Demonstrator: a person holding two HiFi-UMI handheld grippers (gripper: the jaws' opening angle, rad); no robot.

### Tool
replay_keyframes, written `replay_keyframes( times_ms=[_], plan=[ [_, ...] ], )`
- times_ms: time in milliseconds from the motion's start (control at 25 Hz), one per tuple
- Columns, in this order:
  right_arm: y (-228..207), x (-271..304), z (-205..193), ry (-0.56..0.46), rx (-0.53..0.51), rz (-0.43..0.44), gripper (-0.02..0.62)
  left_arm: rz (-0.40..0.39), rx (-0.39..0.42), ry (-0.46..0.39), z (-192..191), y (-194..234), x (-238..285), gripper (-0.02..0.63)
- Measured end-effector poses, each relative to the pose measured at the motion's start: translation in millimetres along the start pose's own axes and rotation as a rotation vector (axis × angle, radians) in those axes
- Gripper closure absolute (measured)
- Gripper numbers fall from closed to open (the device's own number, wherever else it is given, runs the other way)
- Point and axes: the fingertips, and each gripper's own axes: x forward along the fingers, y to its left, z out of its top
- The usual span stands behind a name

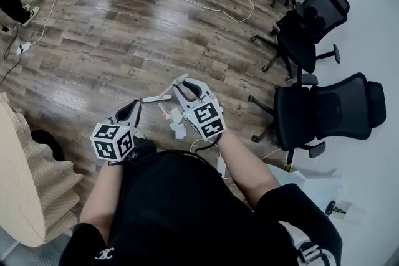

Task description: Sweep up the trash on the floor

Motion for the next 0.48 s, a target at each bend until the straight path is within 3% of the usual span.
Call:
replay_keyframes(
  times_ms=[160, 480],
  plan=[
    [-12, -21, 27, -0.073, 0.008, -0.024, 0.499, -0.017, 0.013, -0.039, 16, -22, -1, 0.612],
    [-33, -100, 83, -0.249, 0.038, -0.108, 0.5, -0.101, 0.148, -0.147, 71, -92, 9, 0.612]
  ],
)
